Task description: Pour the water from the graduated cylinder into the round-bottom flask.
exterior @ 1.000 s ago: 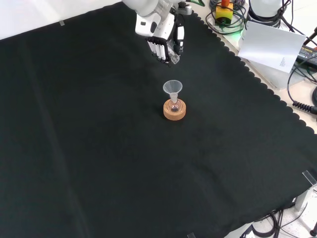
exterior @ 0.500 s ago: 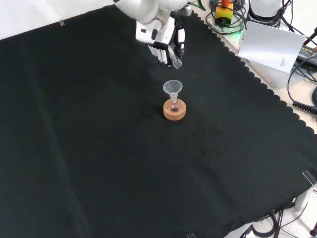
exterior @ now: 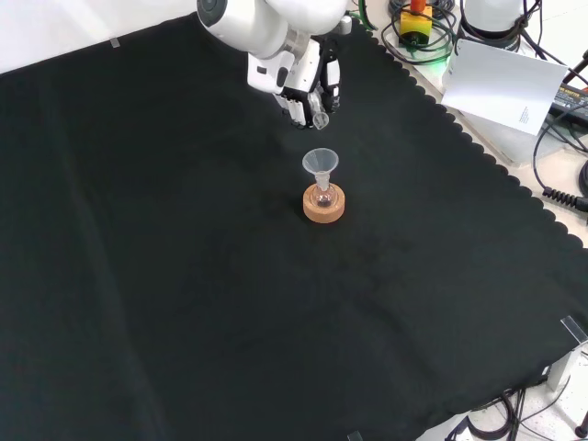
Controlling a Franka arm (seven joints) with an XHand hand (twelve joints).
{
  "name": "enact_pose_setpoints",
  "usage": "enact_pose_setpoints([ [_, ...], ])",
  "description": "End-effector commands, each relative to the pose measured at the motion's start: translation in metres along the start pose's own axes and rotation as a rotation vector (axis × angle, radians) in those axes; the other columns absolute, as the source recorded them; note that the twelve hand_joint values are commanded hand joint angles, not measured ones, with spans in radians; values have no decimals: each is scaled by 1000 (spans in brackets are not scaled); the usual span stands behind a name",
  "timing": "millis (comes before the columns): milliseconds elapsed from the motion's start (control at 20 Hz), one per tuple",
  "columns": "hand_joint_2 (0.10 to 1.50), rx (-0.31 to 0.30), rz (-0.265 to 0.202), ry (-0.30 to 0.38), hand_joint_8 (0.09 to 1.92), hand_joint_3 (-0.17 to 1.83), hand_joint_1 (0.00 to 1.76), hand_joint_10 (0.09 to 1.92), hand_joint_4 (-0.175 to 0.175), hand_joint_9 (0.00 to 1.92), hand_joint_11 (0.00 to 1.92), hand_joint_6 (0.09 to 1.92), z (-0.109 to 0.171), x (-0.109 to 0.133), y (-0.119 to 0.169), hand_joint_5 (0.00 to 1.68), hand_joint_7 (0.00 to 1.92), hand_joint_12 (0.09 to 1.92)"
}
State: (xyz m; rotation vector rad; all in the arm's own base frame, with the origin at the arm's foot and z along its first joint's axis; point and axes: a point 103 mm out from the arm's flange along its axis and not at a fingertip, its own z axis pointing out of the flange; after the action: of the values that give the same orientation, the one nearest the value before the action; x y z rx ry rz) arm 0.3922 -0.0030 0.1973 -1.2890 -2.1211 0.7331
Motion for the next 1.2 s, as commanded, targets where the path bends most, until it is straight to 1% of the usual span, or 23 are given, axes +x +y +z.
enact_pose_setpoints([
  [50,1161,32,2,-21,1145,3,1240,135,-175,1354,1116,1146,-4,6,4,868,907,853],
  [550,1160,130,24,-91,1139,1,1241,132,-175,1358,1120,1140,-6,16,8,872,911,856],
  [950,1160,181,53,-136,1136,0,1242,130,-175,1360,1123,1138,-12,21,8,874,913,856],
  [1200,1159,247,85,-153,1136,0,1242,128,-175,1361,1124,1137,-15,25,13,874,913,856],
])
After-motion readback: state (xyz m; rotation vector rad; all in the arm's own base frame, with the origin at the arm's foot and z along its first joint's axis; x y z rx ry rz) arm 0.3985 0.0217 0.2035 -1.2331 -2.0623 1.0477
